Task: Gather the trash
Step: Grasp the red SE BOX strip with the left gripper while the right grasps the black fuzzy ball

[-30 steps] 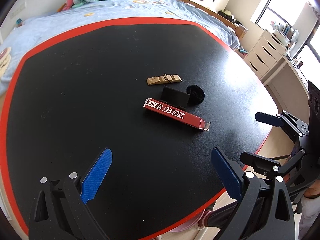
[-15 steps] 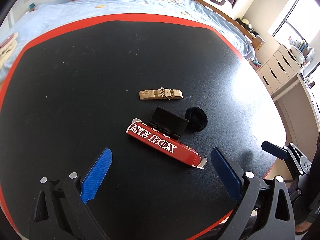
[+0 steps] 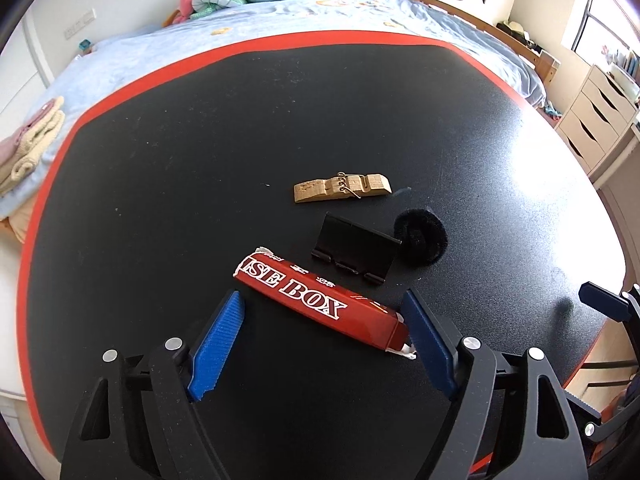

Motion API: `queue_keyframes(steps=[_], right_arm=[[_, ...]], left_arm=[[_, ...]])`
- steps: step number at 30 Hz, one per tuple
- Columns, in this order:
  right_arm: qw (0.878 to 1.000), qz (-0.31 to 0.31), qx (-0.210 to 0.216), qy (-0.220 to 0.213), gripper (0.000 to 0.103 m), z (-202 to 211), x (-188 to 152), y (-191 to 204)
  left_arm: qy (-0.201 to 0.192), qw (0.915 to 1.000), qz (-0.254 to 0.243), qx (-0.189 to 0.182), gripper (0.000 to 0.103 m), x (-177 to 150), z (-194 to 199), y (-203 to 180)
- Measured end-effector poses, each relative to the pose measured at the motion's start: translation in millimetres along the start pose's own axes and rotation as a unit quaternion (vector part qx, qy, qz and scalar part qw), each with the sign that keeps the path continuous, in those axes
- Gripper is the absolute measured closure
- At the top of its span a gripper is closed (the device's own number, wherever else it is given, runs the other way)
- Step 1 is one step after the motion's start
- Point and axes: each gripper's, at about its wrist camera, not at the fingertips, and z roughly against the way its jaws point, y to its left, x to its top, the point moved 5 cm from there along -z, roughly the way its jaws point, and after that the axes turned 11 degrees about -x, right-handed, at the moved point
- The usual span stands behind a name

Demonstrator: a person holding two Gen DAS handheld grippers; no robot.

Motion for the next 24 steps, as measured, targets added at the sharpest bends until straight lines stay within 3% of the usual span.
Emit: queue_keyframes(steps=[14, 16, 18, 24], right_arm=[[1.0, 0.016, 0.011, -0.009, 0.003, -10.1, 20.8, 24.3], [1.0, 0.021, 0.012, -0.011, 0.003, -13.5, 26.5, 28.6], [1.0, 0.025, 0.014, -0.012, 0.003, -17.7, 32.0, 32.7], [0.999, 0.039, 0.015, -0.019, 0.003, -29.0, 46.6, 45.2]], left_arm=[[-0.007, 0.999, -0.002, -0.044, 0.065, -9.7, 19.8, 27.8], [-0.007, 0.9988, -0.003, -0.049, 0.08, -10.5, 20.8, 31.0], [-0.005, 0.9985, -0.005, -0.055, 0.087, -12.7, 22.4, 34.6], [-0.009, 0.9975, -0.019, -0.068, 0.088, -12.8, 22.7, 36.6]])
